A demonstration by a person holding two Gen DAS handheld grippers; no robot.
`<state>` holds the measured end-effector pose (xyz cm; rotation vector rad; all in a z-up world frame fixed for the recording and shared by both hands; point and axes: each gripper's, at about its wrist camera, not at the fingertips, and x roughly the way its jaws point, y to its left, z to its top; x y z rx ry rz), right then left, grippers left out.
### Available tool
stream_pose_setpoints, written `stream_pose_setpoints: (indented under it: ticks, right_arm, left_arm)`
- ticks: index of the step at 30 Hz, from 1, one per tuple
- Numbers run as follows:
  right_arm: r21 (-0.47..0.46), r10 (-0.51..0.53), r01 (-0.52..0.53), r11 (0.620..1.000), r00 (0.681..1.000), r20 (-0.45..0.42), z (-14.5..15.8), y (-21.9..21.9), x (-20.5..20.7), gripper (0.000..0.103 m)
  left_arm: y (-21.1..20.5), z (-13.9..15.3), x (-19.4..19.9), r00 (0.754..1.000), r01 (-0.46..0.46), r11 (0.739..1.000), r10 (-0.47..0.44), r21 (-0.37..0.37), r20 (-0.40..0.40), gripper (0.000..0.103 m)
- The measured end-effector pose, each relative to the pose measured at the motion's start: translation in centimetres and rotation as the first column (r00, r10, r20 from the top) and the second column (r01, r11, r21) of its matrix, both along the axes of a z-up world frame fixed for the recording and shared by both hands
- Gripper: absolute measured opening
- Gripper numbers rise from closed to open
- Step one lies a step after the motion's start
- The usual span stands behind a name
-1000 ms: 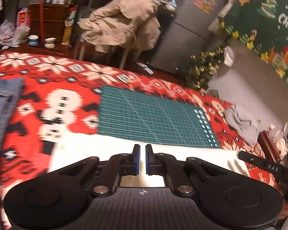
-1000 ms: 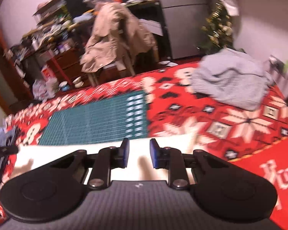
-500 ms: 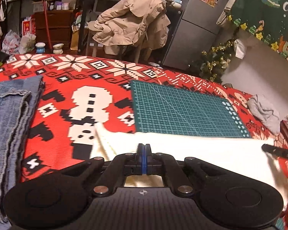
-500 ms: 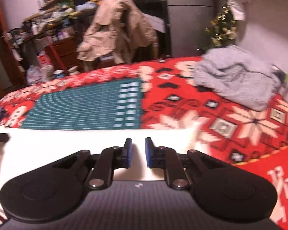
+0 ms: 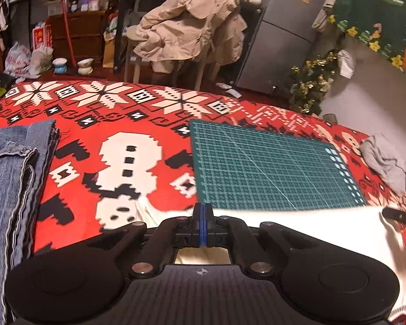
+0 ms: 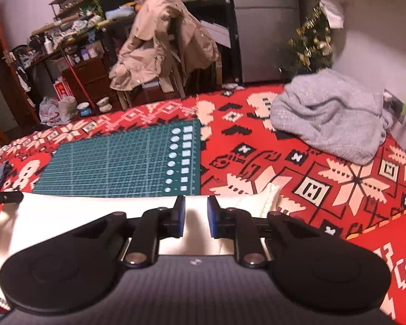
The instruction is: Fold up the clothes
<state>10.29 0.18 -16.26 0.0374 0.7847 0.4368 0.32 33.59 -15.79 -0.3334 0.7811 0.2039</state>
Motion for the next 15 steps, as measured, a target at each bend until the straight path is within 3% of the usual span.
stream_pose_setpoints:
  ticks: [3, 7, 10, 15]
  right_arm:
    - [0.014, -0.015, 0.016, 1.0, 0.999, -0.028, -0.4, -0.5, 0.7, 0.016]
    - [0.028, -0.013, 0.013, 1.0, 1.0, -0.011, 0.4, -1.2, -0.1, 0.018]
    - [0.044, 0.025, -0.024, 0.999, 1.0, -0.005, 1.0, -1.1, -1.7, 0.018]
    - [0.035, 0.111, -0.11, 0.993, 0.994, -0.021, 0.6, 0.4, -5.0, 0.019]
  left_arm:
    - [0.6, 0.2, 0.2, 0.999, -0.038, 0.999, 0.038, 0.013, -0.021, 0.002]
    - [0.3, 1.7, -1.9, 0.999, -0.02, 0.998, 0.022, -0.062, 0.031, 0.002]
    - [-2.1, 2.3, -3.5, 0.997, 0.068, 0.994, -0.064, -0.088, 0.048, 0.002]
    - [-6.7, 1.2, -5.5, 0.983, 0.186, 0.981, -0.185, -0.061, 0.02, 0.002]
